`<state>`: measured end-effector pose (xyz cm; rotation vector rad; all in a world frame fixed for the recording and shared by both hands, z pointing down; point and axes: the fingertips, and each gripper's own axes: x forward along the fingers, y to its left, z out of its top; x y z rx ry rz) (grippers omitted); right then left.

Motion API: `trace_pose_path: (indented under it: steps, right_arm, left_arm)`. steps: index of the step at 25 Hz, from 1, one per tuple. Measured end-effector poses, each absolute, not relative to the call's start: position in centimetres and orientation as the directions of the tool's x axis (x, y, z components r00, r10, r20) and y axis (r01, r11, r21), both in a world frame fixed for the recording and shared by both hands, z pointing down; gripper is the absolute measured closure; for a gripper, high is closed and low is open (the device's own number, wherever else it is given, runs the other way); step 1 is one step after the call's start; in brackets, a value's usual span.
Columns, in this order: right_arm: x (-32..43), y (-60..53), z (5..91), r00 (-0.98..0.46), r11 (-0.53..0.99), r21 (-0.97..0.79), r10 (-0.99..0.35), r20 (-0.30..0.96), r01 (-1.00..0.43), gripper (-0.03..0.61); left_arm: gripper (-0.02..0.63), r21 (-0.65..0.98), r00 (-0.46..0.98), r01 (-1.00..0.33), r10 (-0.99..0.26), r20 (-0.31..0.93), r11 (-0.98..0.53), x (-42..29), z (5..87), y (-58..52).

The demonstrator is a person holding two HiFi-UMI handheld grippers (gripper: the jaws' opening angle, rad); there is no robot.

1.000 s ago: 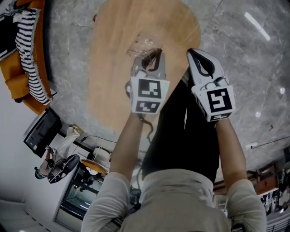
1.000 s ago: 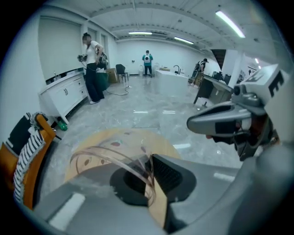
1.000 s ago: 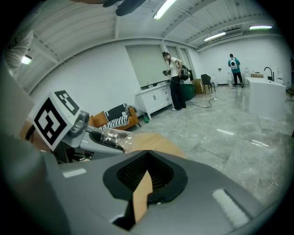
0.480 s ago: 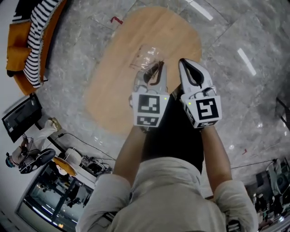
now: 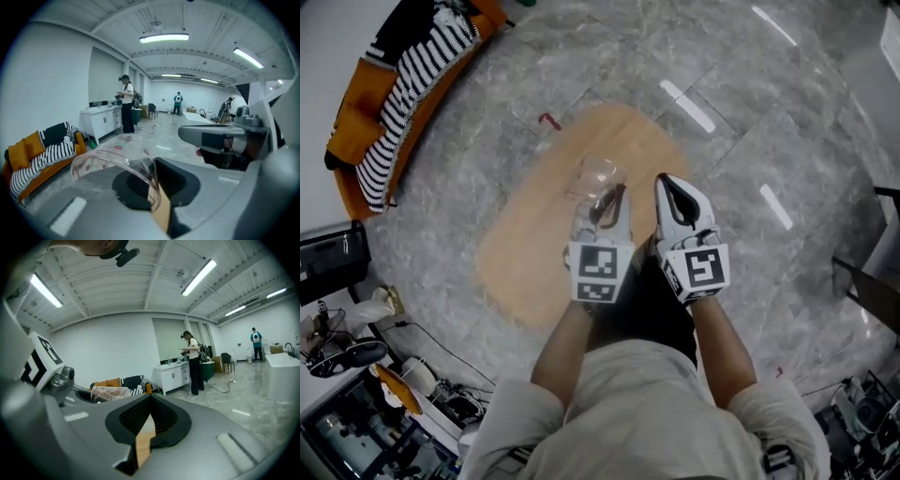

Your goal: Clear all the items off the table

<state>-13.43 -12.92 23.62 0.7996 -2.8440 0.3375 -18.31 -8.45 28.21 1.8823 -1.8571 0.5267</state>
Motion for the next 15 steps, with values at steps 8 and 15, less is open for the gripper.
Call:
trace_pose_path:
  steps: [8,15]
  right_arm:
    - [-12.3,-11.5,14.1,-0.842,0.834,-0.120,-0.526,0.121,-0.538,0.572]
    - [-12.8,-10.5,9.7,-0.843,0.840,-0.077,-0.535,0.052,-0.537,0.572]
  left_arm:
    - [0.574,0.023,-0.001,-1.000,-0.910,0.414,0.012,-17.6,18.4,-7.9]
    - [0.574,0.014,-0.038,-0.999,-0.944,0.329,0.045,-18.2,13.2,-6.8]
